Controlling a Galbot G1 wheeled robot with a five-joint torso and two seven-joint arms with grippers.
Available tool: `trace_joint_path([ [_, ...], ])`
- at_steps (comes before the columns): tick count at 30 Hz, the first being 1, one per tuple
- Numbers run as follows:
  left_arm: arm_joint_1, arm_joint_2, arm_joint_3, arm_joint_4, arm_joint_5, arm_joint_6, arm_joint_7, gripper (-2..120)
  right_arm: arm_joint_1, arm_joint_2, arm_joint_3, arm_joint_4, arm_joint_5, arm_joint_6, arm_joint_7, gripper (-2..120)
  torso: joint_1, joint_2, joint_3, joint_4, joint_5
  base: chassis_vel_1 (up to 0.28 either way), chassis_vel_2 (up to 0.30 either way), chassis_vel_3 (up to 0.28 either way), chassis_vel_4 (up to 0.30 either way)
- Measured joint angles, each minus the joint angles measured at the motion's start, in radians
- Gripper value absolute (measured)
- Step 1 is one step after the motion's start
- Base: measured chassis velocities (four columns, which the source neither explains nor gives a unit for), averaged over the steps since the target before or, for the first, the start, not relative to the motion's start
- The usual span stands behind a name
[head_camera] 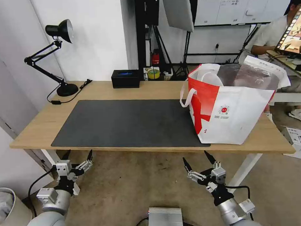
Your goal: Pick up the trash from the table and place it into the takeout bag.
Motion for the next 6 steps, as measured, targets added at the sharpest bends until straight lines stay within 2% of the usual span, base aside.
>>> trace_joint_path([
  [6, 0.0, 0.0, 0.001, 0.0, 0.0, 0.001, 0.0, 100, 0.0, 0.0, 0.0, 0.0, 0.0, 0.0, 0.0, 100, 0.0, 0.0, 0.0, 0.0, 0.0, 0.0, 0.0, 0.0, 0.0],
])
